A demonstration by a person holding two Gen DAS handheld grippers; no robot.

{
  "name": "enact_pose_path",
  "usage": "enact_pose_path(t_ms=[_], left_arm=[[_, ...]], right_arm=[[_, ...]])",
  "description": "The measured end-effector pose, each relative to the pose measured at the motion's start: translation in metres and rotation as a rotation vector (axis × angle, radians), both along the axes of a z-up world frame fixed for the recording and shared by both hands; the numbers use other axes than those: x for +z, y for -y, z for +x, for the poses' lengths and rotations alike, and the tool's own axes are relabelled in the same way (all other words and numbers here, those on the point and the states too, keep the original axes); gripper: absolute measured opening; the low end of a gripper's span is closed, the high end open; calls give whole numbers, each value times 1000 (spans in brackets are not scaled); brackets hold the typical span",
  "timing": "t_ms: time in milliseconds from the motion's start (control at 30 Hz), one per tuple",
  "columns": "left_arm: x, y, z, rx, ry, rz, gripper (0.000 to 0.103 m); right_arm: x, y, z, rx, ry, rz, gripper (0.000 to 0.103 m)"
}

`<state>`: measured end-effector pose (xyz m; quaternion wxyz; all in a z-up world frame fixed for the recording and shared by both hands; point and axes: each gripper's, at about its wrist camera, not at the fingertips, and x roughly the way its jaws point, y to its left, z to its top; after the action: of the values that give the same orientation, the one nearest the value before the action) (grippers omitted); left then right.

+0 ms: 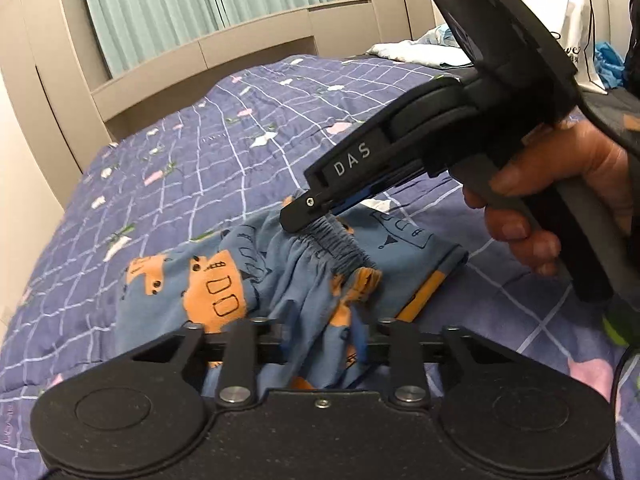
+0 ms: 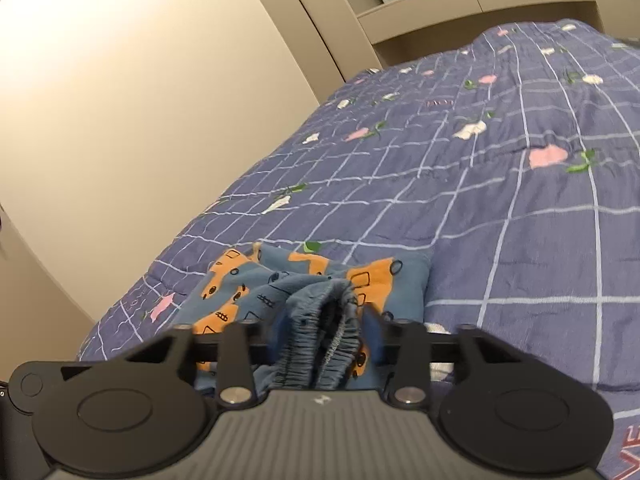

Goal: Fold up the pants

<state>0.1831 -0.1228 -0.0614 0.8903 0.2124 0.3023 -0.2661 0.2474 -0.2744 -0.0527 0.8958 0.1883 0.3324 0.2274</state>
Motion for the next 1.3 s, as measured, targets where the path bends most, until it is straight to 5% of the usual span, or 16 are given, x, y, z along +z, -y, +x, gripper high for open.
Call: enact_pose_path(t_ms=[67,200,433,533,600,733,767,900,967,1100,1300], left_arm=[[2,0,2,-5,-14,-27,7],[9,-4,7,-7,-50,-98,4],[6,5,12,-23,-98,-126,4],[6,4,11,-25,-92,-123,16],[11,-2,9,-9,-86,-147,30],[31,-23,9,91,-84,-167,73],[36,-30,9,135,-78,-164,83],[63,-76,11,326,-55,-190,101],[73,-98,16,407,-34,-174,102],[80,-122,36,544,17,-105,102],[50,-116,75,489,18,-176,102]], right_arm=[[0,3,-3,-9,6,10,16],[12,12,-15,-55,37,42,13],[19,19,-19,-101,10,-18,13],[10,15,-17,-115,-21,-52,15],[10,14,-20,-128,-9,-60,28],[16,13,-30,-159,27,-89,47],[19,12,-34,-173,36,-102,63],[30,1,-45,-200,94,-174,93],[35,-7,-51,-215,123,-214,102],[40,-33,-53,-252,161,-338,103],[30,-80,-32,-224,193,-468,103]])
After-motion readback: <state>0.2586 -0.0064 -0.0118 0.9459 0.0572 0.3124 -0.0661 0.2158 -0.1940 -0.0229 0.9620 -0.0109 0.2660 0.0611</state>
